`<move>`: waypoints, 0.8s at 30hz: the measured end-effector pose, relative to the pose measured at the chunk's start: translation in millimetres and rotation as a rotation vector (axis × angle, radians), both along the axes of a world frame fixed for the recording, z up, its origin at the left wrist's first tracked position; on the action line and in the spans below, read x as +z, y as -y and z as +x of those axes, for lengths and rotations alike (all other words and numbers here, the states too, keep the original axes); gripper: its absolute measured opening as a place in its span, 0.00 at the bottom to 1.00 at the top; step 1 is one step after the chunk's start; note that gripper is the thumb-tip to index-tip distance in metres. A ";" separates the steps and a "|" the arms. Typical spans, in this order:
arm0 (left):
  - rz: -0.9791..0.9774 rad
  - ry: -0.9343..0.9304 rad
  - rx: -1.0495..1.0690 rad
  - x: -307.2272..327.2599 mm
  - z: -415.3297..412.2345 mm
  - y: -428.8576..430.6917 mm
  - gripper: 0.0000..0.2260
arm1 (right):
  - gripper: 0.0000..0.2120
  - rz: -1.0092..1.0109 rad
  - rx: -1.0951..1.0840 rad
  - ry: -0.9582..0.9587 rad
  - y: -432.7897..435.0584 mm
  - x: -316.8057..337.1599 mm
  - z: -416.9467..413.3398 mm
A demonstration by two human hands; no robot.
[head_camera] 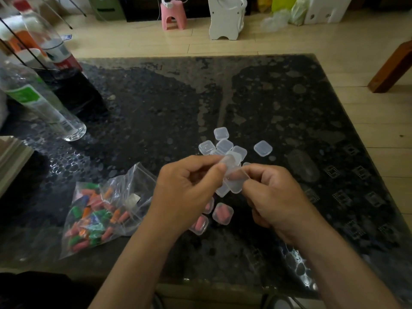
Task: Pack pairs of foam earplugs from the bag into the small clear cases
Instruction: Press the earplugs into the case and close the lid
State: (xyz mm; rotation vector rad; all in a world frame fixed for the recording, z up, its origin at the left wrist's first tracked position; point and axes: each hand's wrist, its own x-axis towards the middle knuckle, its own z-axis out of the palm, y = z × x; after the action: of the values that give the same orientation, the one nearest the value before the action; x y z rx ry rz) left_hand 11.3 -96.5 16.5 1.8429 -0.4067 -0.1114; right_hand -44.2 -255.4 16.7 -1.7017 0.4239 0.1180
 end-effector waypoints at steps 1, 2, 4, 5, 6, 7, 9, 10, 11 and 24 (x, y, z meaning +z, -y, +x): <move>-0.069 -0.080 0.009 1.4 -0.3 1.5 0.07 | 0.11 0.012 0.015 -0.006 -0.4 2.3 -0.4; -0.148 -0.180 0.022 2.6 -0.7 3.5 0.07 | 0.12 0.016 0.030 -0.016 -0.8 3.2 -0.5; -0.279 -0.386 0.035 4.4 -1.4 7.2 0.08 | 0.11 0.009 0.062 -0.052 -2.7 4.6 -0.5; -0.304 -0.443 0.035 4.0 -0.9 8.0 0.08 | 0.10 0.003 0.067 -0.073 -3.9 5.2 0.1; -0.308 -0.470 0.044 2.6 0.0 7.9 0.07 | 0.10 0.006 0.047 -0.096 -4.7 4.6 1.4; -0.305 -0.478 0.063 0.6 1.3 6.8 0.07 | 0.11 0.039 -0.009 -0.124 -4.9 3.7 3.7; -0.286 -0.480 0.107 -3.4 3.9 5.3 0.06 | 0.14 0.170 -0.166 -0.173 -2.9 3.7 7.9; -0.271 -0.483 0.122 -4.9 4.9 4.8 0.06 | 0.16 0.217 -0.230 -0.173 -2.0 3.9 9.6; -0.251 -0.482 0.133 -6.6 5.5 4.4 0.06 | 0.16 0.223 -0.266 -0.161 -1.5 4.5 9.8; -0.219 -0.510 0.012 -5.0 2.3 8.0 0.07 | 0.05 -0.149 -0.032 0.099 -4.0 1.4 1.7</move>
State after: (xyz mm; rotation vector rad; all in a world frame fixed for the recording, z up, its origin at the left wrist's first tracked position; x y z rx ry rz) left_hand 13.6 -104.5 11.5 1.5318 -0.0465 -0.4972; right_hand -42.5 -251.4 18.1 -1.8377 0.3937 -0.0218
